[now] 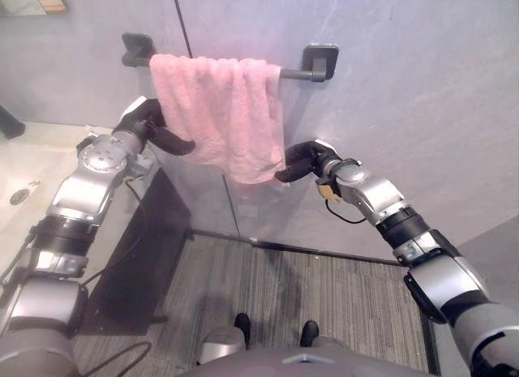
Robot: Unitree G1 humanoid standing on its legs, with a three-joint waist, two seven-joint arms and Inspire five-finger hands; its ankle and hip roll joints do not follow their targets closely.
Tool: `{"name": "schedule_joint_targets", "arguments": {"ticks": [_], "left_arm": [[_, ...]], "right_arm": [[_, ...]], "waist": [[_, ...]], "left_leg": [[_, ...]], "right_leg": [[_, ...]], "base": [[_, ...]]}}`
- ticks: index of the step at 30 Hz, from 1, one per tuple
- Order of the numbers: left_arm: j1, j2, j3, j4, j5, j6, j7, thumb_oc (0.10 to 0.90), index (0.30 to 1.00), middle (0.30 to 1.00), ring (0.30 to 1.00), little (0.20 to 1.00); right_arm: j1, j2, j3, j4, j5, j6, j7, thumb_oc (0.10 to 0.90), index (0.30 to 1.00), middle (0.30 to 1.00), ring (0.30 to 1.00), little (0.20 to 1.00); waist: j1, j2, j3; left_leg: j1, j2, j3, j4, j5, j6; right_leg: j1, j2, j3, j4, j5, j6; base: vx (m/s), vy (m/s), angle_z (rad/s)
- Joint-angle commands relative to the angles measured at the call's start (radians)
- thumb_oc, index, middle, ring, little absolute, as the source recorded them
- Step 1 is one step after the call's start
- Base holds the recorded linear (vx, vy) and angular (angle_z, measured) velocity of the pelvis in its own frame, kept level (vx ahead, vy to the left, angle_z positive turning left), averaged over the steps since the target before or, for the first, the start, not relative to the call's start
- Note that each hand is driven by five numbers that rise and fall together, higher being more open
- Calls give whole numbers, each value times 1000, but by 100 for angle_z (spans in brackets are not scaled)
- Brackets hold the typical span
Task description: Organize the bathroom.
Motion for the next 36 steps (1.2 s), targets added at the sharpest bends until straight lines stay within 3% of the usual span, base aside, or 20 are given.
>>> {"name": "schedule_joint_targets", "arguments": {"ticks": [1,4,8,14,19,23,36], "left_arm": [[-113,33,6,-13,55,-113,22,800,900,900,900,900],[-92,34,22,-22,78,-108,26,800,900,900,900,900],[-83,37,27,-51,86,-92,34,800,900,900,900,900],[-75,35,26,-73,94,-83,39,800,900,900,900,900],[-41,12,23,-76,119,-96,50,800,900,900,900,900],[-19,-9,26,-74,140,-107,56,800,900,900,900,900],[46,-50,52,-107,179,-95,38,800,900,900,900,900]], "right_arm": [[-222,-20,-86,95,69,-32,-123,800,900,900,900,900],[-194,12,-91,141,231,53,-78,800,900,900,900,900],[-138,57,-61,168,298,82,-53,800,900,900,900,900],[-108,86,-41,191,326,34,-65,800,900,900,900,900],[-125,105,-47,171,308,-46,-54,800,900,900,900,900],[-173,97,-54,144,271,-54,-86,800,900,900,900,900],[-226,40,-70,55,144,-68,-44,800,900,900,900,900]], "waist": [[-17,-14,-145],[-13,-17,-149],[-11,-19,-149],[-10,-21,-151],[-2,-18,-151],[5,-16,-150],[4,-25,-164]], "left_leg": [[29,-52,52,50,-128,10],[32,-45,66,38,-121,7],[34,-37,73,31,-123,5],[36,-31,72,30,-121,3],[35,-31,60,29,-118,2],[27,-34,52,26,-109,3],[33,-45,47,25,-115,9]], "right_leg": [[-17,5,47,22,-71,44],[-15,7,35,16,-71,43],[-10,12,30,16,-82,42],[-6,19,38,20,-89,39],[1,22,43,15,-90,35],[-4,23,42,16,-84,32],[2,24,49,12,-85,35]], "base": [[34,-34,-5],[30,-43,-5],[26,-31,-7],[15,-12,-2],[15,-1,0],[0,0,0],[0,0,0]]}}
